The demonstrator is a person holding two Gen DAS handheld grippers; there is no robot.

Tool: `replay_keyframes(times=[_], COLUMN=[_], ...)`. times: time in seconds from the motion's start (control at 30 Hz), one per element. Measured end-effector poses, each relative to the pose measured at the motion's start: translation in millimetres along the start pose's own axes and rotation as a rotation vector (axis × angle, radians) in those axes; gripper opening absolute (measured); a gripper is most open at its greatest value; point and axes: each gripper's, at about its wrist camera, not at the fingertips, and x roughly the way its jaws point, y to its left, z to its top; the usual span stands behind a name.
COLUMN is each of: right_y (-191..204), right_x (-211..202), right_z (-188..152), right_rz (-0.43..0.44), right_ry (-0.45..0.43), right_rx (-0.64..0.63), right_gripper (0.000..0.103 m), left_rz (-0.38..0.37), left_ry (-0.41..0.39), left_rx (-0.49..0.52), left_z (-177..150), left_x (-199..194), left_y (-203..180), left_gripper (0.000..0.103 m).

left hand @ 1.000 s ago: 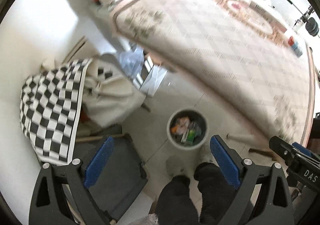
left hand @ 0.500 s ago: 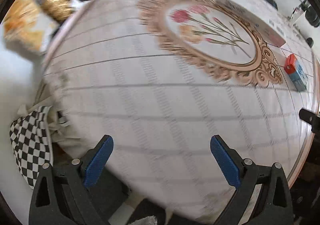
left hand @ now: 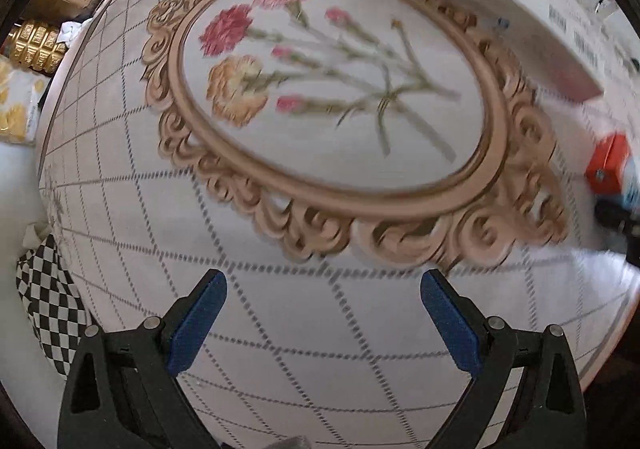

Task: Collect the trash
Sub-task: 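Grasp the white Doctor toothpaste box with left tool while right tool grasps the milk carton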

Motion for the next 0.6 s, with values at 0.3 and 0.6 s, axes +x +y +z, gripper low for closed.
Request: replay_keyframes(times=[0.3, 0.6], right_y=[-130.7, -202.5], right_x=[-2.2, 20.8], right_z=[-6.5, 3.6], right_rz=[0.114, 0.177], right_ry=[-0.057, -0.037], right_rx=[0.603, 0.905], right_gripper=[0.068, 0.07], left_rz=[-0.132, -0.253], left_ry=[-0.051, 0.009], left_rx=[-0.089, -0.24], left_z=[82.4, 162.6], left_x=[-37.8, -40.5], left_y=[-28.7, -59.1], left_gripper=[0.099, 0.098])
